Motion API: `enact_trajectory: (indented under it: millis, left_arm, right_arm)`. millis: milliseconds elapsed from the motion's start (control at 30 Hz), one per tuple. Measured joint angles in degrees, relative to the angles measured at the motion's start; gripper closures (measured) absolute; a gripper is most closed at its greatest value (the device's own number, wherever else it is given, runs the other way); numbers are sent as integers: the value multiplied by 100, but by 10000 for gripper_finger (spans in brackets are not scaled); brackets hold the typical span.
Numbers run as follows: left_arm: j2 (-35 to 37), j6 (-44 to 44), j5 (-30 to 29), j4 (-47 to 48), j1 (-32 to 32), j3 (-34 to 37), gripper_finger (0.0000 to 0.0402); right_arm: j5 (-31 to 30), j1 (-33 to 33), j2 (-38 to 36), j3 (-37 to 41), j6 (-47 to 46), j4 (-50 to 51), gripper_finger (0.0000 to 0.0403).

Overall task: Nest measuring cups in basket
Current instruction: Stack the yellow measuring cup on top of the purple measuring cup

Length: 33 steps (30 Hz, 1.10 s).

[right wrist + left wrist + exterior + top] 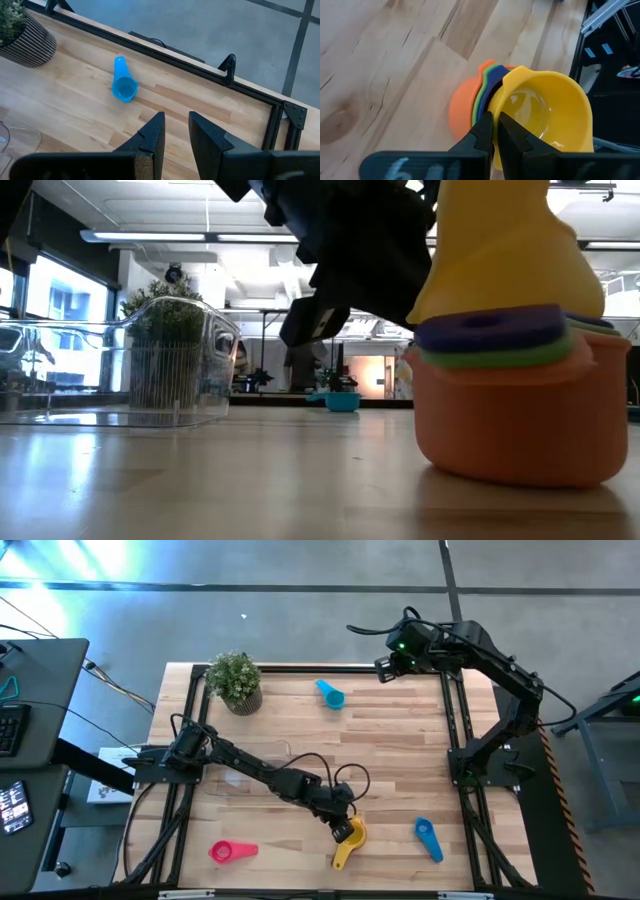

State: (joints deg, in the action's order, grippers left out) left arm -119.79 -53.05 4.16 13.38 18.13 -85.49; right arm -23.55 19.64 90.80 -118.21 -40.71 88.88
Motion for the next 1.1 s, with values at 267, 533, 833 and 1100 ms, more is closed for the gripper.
enact_trajectory:
  millis: [267, 533, 833, 1100]
  left_arm:
    - [0, -38, 49, 62, -30, 0, 390]
    - [0, -134, 410, 40, -170, 0, 358]
    - [60, -126, 476, 104, -205, 0, 328]
    - [459, 114, 378, 236, -282, 0, 326]
  right_arm:
    - [7, -9, 0, 0, 0, 4, 324]
    - [13, -9, 0, 0, 0, 7, 324]
    - [63, -9, 0, 0, 17, 11, 324]
    - [75, -9, 0, 0, 17, 102, 324]
